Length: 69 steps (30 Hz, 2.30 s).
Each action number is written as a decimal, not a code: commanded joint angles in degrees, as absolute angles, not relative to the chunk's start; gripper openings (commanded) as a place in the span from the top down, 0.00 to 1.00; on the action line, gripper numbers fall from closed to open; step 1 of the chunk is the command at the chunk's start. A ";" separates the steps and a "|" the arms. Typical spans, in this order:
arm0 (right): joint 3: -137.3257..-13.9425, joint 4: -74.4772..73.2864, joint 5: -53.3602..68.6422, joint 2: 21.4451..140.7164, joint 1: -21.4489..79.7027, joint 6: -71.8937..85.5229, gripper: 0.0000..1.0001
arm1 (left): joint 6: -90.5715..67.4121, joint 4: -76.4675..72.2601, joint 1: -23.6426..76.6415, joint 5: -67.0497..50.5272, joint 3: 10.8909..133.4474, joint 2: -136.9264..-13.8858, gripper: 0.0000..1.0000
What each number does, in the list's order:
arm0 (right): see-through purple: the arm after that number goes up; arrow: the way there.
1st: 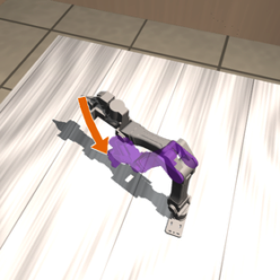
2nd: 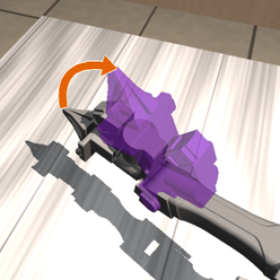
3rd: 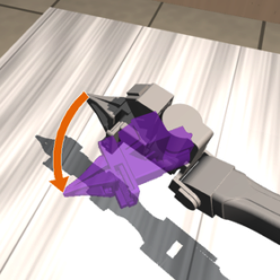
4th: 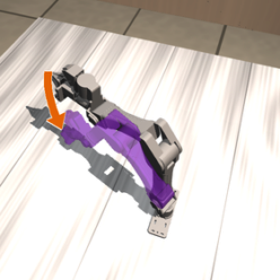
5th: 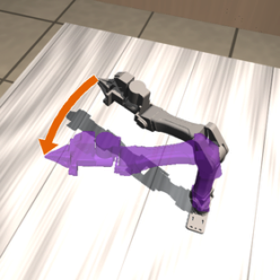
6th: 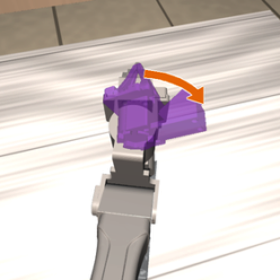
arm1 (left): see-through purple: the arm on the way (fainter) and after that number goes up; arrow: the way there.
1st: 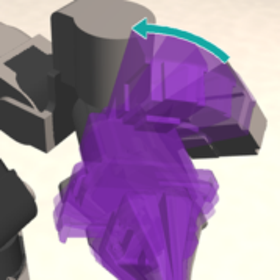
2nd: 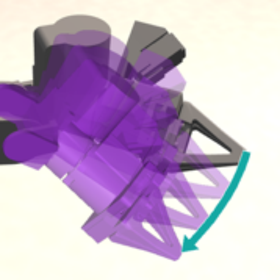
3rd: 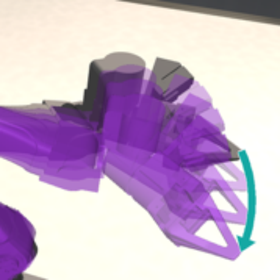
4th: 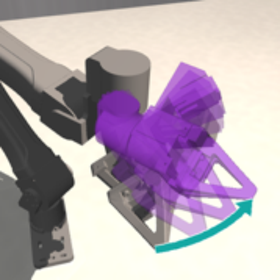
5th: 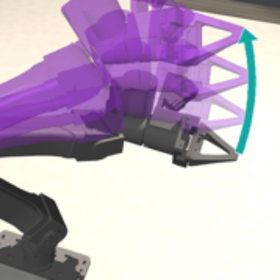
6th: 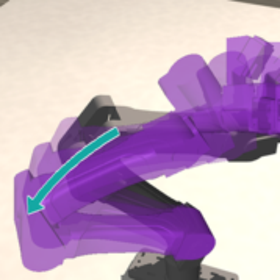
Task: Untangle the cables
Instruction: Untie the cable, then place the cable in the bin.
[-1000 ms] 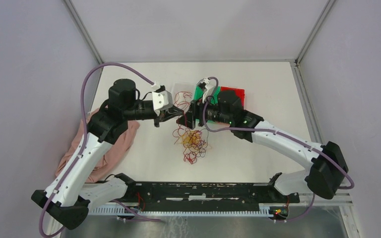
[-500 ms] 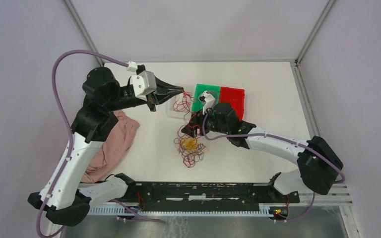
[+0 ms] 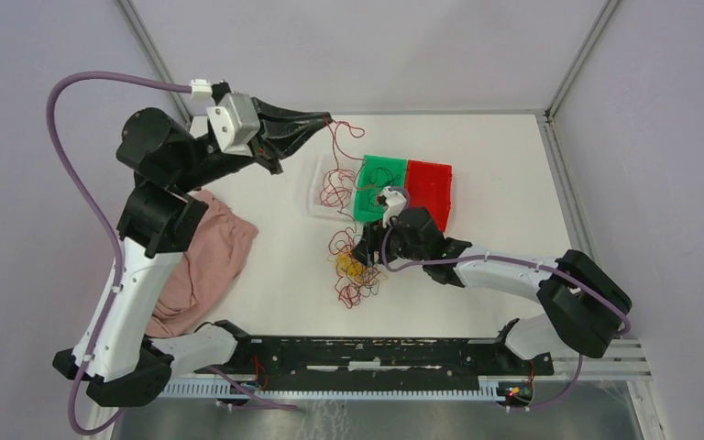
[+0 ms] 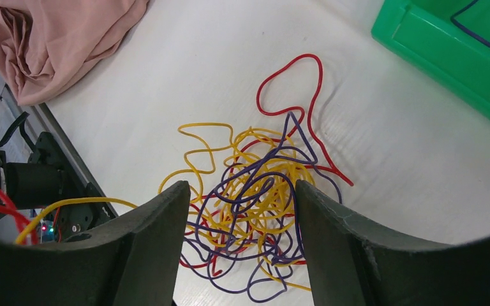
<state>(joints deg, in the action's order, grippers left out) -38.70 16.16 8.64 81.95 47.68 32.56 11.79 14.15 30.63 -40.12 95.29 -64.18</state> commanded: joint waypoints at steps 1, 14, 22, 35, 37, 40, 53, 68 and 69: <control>-37.75 20.02 6.77 80.51 47.89 31.26 0.32 | 8.69 7.91 30.81 -36.13 102.55 -65.84 0.97; -31.92 21.84 5.83 79.09 47.90 31.64 0.36 | 11.00 5.64 30.78 -31.02 121.85 -73.40 0.97; -35.36 12.73 2.19 69.64 47.90 28.15 0.33 | 20.15 11.17 30.81 -24.06 112.02 -70.88 0.97; -39.37 -0.26 -12.13 57.11 47.62 22.53 0.31 | 25.57 11.21 30.72 -10.16 82.98 -67.53 0.97; -39.49 -1.16 -13.11 56.53 47.39 22.49 0.34 | 26.75 9.91 30.76 -9.08 80.38 -68.33 0.97; -39.94 -2.60 -14.80 56.10 47.12 22.48 0.36 | 28.30 8.47 30.51 -7.70 78.73 -71.13 0.97; -39.49 -3.96 -16.17 55.51 46.61 21.81 0.38 | 29.77 6.39 26.33 -6.46 81.11 -84.05 0.97; -38.78 -5.93 -16.06 52.92 44.11 21.57 0.40 | 33.97 2.69 23.07 -8.65 80.69 -93.56 0.97; -38.83 -5.91 -15.85 52.87 43.98 21.65 0.40 | 33.93 2.46 23.08 -8.77 80.55 -94.13 0.97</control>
<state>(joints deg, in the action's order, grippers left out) -37.39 -6.55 -15.31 54.26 44.75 22.35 31.81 5.80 23.05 -7.51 78.15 -92.33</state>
